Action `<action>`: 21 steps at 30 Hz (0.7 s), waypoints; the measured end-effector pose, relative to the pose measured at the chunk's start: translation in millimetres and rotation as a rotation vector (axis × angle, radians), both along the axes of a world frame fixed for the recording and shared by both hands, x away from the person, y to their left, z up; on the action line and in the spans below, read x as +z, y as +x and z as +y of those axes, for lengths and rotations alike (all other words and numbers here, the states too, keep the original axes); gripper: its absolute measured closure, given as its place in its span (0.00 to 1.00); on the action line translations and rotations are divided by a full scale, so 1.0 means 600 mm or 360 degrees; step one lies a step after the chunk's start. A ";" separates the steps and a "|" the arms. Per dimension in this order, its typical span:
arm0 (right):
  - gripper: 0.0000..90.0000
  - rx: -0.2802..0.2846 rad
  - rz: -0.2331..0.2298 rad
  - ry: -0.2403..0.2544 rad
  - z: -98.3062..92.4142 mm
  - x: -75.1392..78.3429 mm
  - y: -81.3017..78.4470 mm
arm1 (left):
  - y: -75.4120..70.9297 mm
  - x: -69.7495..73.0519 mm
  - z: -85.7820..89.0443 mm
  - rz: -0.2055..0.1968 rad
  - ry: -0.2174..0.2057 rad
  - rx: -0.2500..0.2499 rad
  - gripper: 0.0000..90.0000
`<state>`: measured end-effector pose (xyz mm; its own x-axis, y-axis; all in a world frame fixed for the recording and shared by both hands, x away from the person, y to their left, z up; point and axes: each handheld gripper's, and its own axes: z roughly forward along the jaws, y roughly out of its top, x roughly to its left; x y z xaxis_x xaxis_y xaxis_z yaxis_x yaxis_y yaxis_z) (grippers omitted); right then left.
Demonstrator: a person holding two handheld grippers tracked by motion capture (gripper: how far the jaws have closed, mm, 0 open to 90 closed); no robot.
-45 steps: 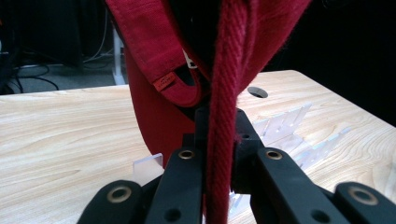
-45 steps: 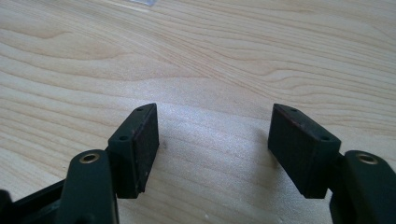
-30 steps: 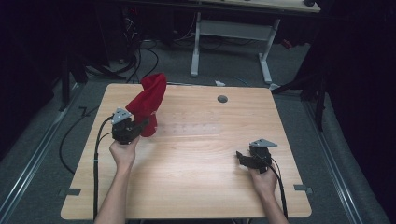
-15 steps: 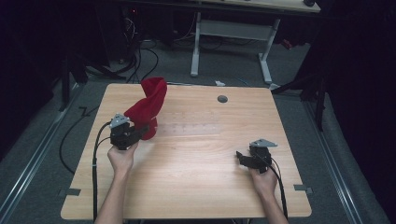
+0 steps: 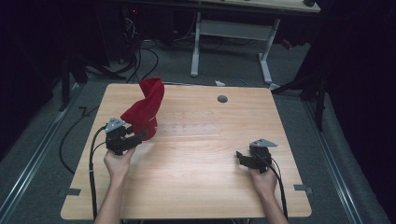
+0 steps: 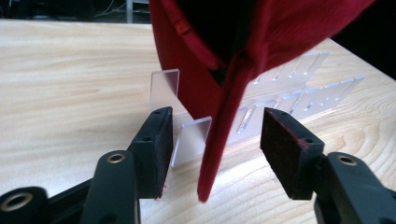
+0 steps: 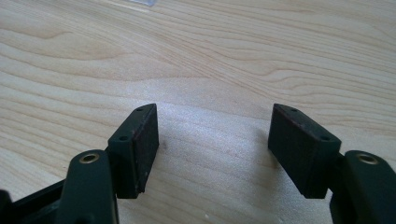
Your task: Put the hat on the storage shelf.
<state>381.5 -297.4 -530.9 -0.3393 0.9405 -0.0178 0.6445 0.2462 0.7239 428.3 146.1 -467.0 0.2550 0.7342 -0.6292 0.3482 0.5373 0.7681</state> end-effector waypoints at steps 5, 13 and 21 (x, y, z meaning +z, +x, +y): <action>0.37 0.0002 0.0000 0.0001 0.000 0.000 0.000 | -0.013 -0.003 0.004 0.0017 0.0036 0.0005 0.47; 0.37 0.0003 0.0000 -0.0001 0.000 0.000 0.000 | -0.035 -0.014 0.008 0.0033 0.0091 -0.0030 0.45; 0.37 0.0004 0.0001 -0.0001 0.000 0.000 0.000 | -0.055 -0.022 0.015 0.0044 0.0084 -0.0011 0.44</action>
<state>381.5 -297.2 -530.9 -0.3418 0.9396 -0.0183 0.6441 0.2485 0.7235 395.5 155.0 -480.2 0.2433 0.7648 -0.5966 0.3735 0.4938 0.7853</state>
